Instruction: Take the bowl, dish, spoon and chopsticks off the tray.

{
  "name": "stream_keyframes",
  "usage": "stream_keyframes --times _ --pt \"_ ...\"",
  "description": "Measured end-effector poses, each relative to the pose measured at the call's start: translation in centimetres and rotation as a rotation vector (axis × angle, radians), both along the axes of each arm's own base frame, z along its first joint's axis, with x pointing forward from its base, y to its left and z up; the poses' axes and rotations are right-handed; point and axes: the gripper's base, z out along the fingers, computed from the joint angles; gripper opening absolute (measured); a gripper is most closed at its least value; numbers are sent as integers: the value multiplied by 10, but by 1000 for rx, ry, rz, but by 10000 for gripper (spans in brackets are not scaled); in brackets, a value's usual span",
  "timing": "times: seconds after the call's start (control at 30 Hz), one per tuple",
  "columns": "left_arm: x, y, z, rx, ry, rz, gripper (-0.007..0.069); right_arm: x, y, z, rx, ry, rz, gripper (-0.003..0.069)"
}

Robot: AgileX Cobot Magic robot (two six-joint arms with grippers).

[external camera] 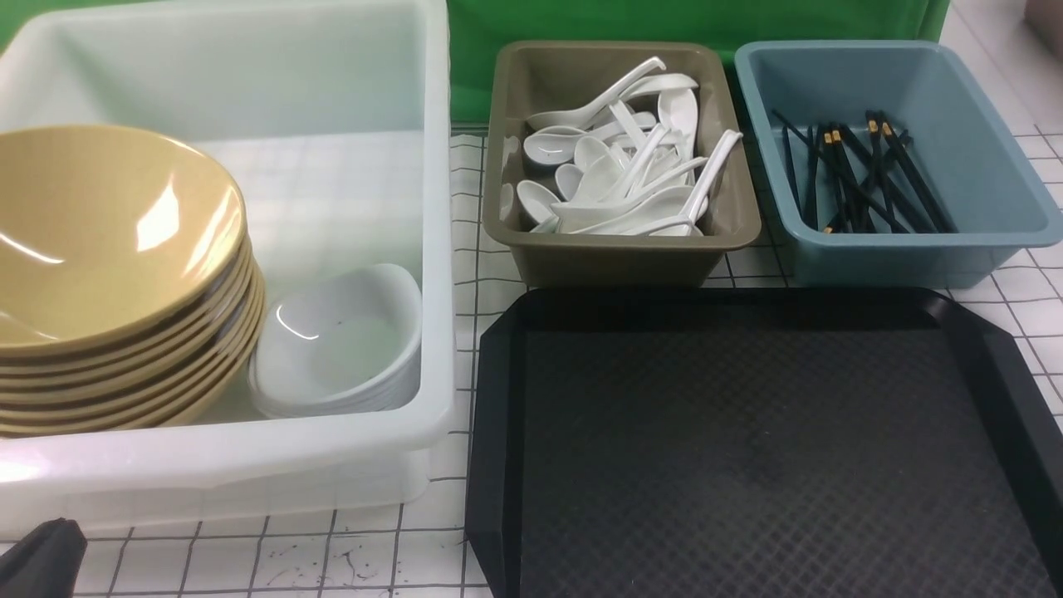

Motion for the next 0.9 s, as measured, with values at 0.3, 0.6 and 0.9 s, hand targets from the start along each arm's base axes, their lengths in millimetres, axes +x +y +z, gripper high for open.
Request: stream_keyframes --times 0.3,0.6,0.9 --pt "0 0 0 0 0 0 -13 0 0 0 0 0 0 94" --pt "0 0 0 0 0 0 -13 0 0 0 0 0 0 100" --pt "0 0 0 1 0 0 -13 0 0 0 0 0 0 99"
